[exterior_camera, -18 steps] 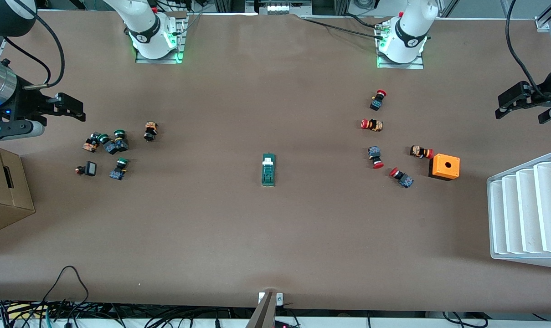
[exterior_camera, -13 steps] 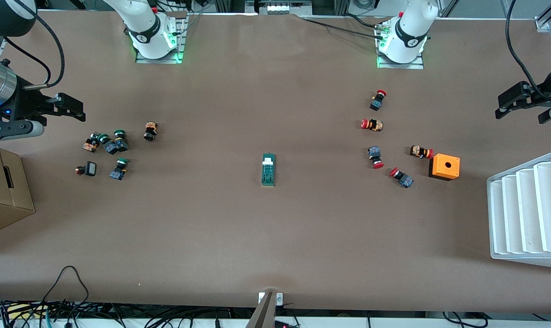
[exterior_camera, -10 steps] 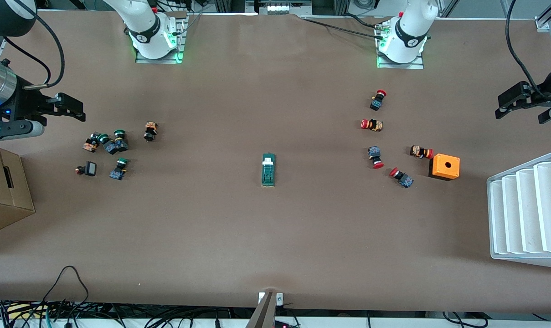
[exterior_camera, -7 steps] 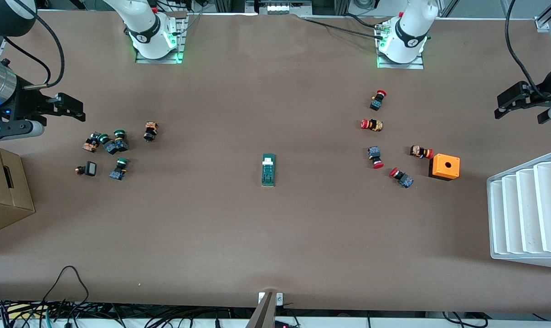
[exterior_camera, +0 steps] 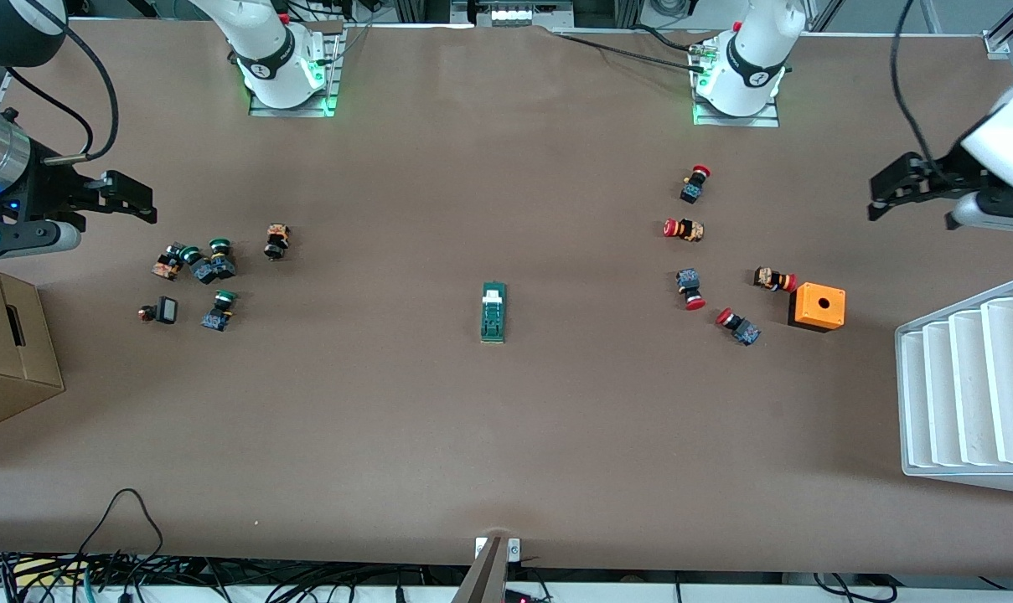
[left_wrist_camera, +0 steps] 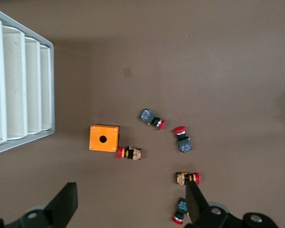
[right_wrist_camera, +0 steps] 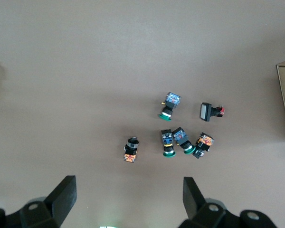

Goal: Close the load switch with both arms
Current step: 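Move the left gripper over the green load switch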

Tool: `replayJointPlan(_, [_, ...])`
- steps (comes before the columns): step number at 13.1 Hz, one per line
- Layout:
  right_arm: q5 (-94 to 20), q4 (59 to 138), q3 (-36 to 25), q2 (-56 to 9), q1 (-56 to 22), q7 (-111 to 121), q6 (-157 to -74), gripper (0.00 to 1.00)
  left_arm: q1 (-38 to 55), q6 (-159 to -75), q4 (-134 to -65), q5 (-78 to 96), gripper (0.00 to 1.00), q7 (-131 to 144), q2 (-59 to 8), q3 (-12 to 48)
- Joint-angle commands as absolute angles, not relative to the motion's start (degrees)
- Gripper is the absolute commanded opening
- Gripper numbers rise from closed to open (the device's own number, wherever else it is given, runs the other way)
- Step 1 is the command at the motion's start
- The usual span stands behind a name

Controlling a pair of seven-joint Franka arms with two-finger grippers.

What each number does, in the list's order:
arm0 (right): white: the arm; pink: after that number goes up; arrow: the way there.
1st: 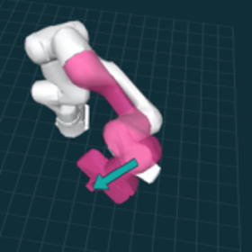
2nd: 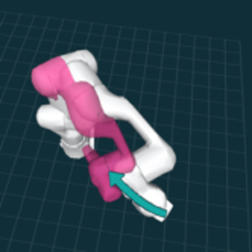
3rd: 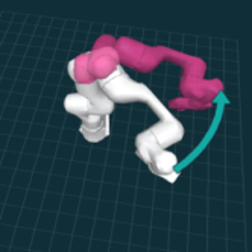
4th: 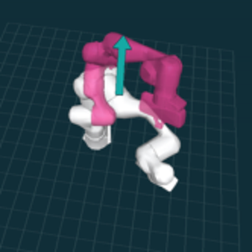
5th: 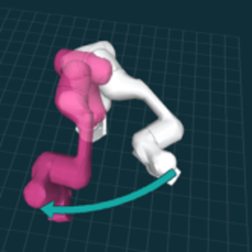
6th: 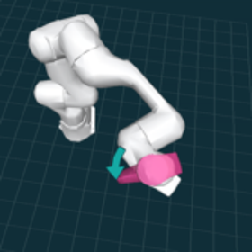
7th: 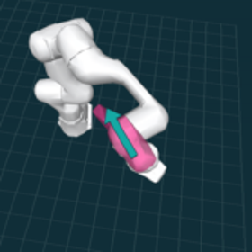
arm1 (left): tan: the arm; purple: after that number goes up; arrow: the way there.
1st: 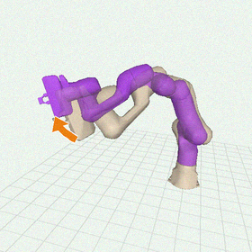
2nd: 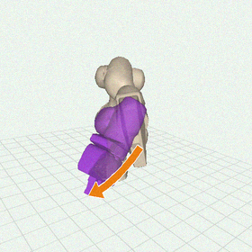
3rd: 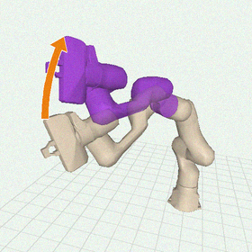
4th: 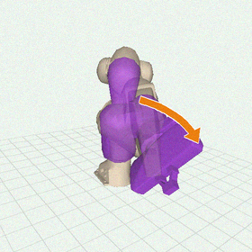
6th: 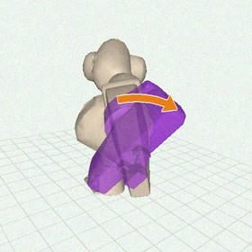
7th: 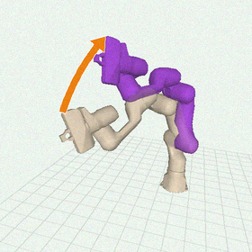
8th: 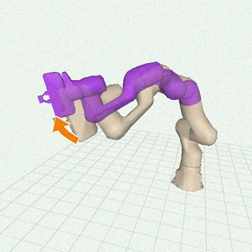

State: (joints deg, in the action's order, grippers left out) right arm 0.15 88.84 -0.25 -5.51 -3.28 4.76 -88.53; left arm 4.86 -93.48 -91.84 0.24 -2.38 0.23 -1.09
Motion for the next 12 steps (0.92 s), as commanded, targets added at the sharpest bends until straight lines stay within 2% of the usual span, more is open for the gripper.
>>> replayJointPlan(1, [0.1, 87.7, -0.2, -5.6, -3.3, 4.1, -87.3, 0.99, 5.0, -94.8, -93.0, -0.2, 1.00, 4.1, 0.7, 2.7])
replayJointPlan(4, [0.1, 87.6, -0.2, -5.6, -3.3, 4.1, -87.3, 0.99, 5.1, -97.0, -93.0, -0.1, 1.00, 16.6, -0.1, 10.6])
replayJointPlan(8, [0.1, 87.6, -0.2, -5.6, -3.3, 4.1, -87.3, 0.99, 5.3, -104.6, -93.2, -1.6, 1.00, 32.1, -3.6, 21.3])
replayJointPlan(12, [0.1, 87.7, -0.2, -5.6, -3.3, 4.1, -87.3, 0.99, 5.9, -118.6, -100.3, -8.1, 1.00, 42.9, -5.7, 28.0])
